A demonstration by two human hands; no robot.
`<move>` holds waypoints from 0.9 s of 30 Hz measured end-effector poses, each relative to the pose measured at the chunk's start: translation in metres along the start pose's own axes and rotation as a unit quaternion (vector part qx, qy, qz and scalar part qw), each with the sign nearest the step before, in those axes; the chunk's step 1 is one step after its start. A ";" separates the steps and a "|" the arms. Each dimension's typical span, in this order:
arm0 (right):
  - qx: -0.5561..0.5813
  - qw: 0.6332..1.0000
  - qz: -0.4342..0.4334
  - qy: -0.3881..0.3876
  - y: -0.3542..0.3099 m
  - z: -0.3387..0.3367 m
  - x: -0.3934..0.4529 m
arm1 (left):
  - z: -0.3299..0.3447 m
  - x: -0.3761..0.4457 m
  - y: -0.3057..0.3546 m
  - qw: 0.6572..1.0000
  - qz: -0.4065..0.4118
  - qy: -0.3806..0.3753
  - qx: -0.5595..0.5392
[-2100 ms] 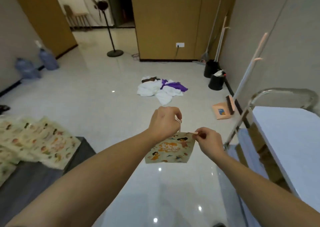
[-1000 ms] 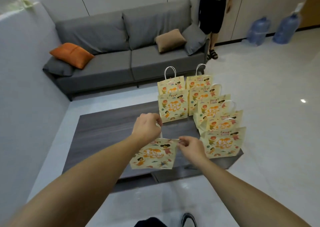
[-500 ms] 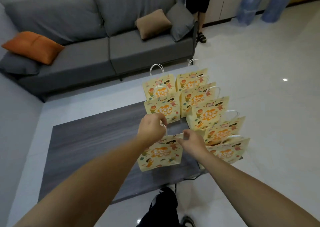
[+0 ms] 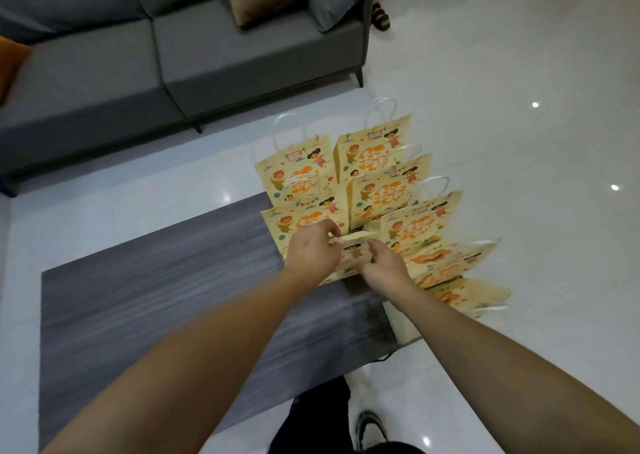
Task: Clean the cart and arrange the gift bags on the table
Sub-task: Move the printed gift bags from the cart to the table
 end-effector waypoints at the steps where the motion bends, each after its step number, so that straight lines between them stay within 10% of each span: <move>1: -0.007 1.000 -0.001 -0.005 0.003 0.000 0.003 | 0.002 0.005 0.001 1.000 0.002 -0.004 -0.003; 13: -0.034 0.999 -0.004 0.038 0.015 -0.024 -0.001 | 0.008 0.043 0.057 0.973 0.091 -0.046 0.206; 27: 0.030 0.946 -0.008 0.323 0.158 -0.176 -0.205 | 0.128 -0.037 0.317 0.899 0.335 -0.071 0.272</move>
Point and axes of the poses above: each hand's wrist, its own x-axis towards the middle knuckle, its own z-axis out of the palm, y = z × x, the point moved 1 cm from there along x, towards the middle knuckle, and after that the axes turned 15 degrees about -y, right-handed, at the moved point
